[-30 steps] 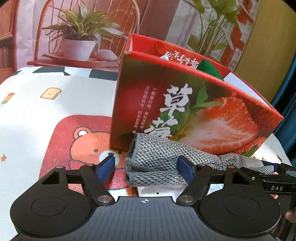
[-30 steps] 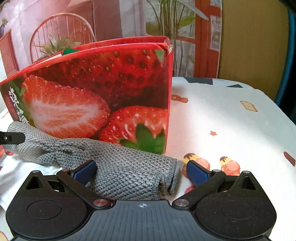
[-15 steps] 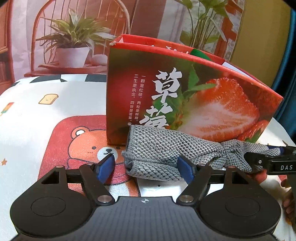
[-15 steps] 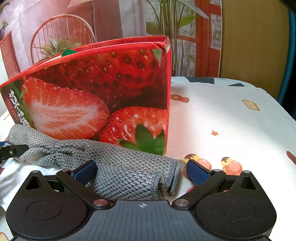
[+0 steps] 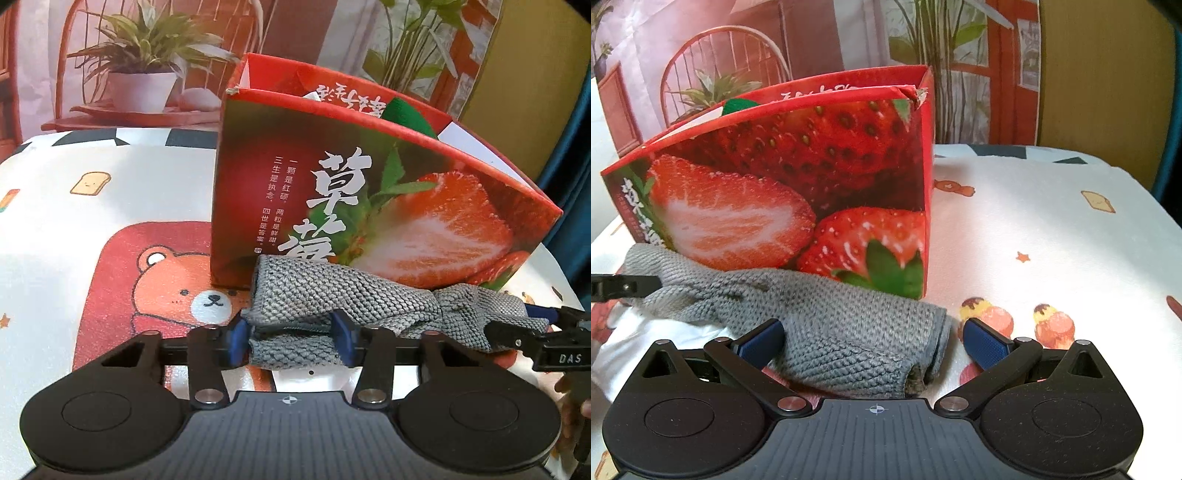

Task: Organize soft objects
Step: 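Close both tools on the grey knit cloth, then lift the grey knit cloth with both tools and carry it over the box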

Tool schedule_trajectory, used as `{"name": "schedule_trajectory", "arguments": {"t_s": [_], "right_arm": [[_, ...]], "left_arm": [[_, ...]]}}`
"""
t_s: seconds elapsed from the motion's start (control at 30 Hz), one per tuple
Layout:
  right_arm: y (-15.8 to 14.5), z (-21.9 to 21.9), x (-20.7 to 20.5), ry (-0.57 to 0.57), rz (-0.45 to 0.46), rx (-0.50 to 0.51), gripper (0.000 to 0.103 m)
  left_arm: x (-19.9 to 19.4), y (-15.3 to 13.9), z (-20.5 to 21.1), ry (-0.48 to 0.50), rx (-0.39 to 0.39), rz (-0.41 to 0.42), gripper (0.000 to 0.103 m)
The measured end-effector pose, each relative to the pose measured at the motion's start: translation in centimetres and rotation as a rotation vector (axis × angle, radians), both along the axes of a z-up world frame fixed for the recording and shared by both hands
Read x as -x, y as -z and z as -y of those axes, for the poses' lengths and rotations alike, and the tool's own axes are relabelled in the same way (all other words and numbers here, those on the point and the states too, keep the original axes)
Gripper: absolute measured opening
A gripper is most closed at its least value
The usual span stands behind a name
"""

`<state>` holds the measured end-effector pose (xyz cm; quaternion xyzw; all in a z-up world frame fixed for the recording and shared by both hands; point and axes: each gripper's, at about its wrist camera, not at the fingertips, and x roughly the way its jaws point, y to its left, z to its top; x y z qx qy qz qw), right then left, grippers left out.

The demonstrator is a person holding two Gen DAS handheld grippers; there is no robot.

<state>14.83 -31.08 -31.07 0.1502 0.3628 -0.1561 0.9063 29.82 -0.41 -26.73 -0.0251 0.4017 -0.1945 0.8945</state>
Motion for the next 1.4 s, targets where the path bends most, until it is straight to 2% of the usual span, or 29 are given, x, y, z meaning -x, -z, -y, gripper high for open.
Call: {"name": "schedule_trajectory", "arguments": {"t_s": [0.03,0.07,0.17,0.3,0.37,0.43,0.47,0.63,0.67,1.07,1.4], "right_arm": [[-0.1,0.0,0.2,-0.006,0.002,-0.010,0.103],[-0.1,0.0,0.4,-0.010,0.006,-0.018,0.103],[-0.3,0.0,0.9,-0.027,0.012,-0.030,0.100],[-0.7,0.3,1.3,-0.028,0.025,-0.057,0.079],[-1.1,0.7,1.6,-0.016,0.031,-0.074,0.067],[-1.5,1.2,2.0,-0.008,0.049,-0.106,0.050],[-1.6,1.5,2.3,-0.005,0.057,-0.120,0.047],[-3.2,1.6,3.6,-0.020,0.105,-0.125,0.013],[-3.6,1.5,3.9,-0.027,0.117,-0.126,0.011],[-8.8,-0.2,5.9,-0.079,0.244,-0.064,0.009],[-14.9,-0.9,6.5,-0.126,0.381,0.007,0.009]], "left_arm": [[0.1,-0.1,0.0,0.003,-0.005,0.006,0.040],[0.2,-0.1,0.1,0.004,-0.012,0.011,0.028],[0.6,-0.3,0.0,0.012,-0.014,0.021,0.021],[1.5,-0.9,0.2,0.026,-0.003,0.047,0.016],[1.9,-1.3,0.2,0.035,0.001,0.062,0.015],[2.3,-1.8,0.3,0.043,0.005,0.076,0.014],[2.6,-2.0,0.3,0.046,0.008,0.081,0.014],[4.0,-2.9,0.5,0.057,0.022,0.101,0.014],[4.2,-3.1,0.4,0.061,0.026,0.105,0.014],[7.4,-6.0,-0.7,0.026,0.069,0.169,0.014],[8.6,-11.4,-1.3,0.002,0.102,0.301,0.014]]}}
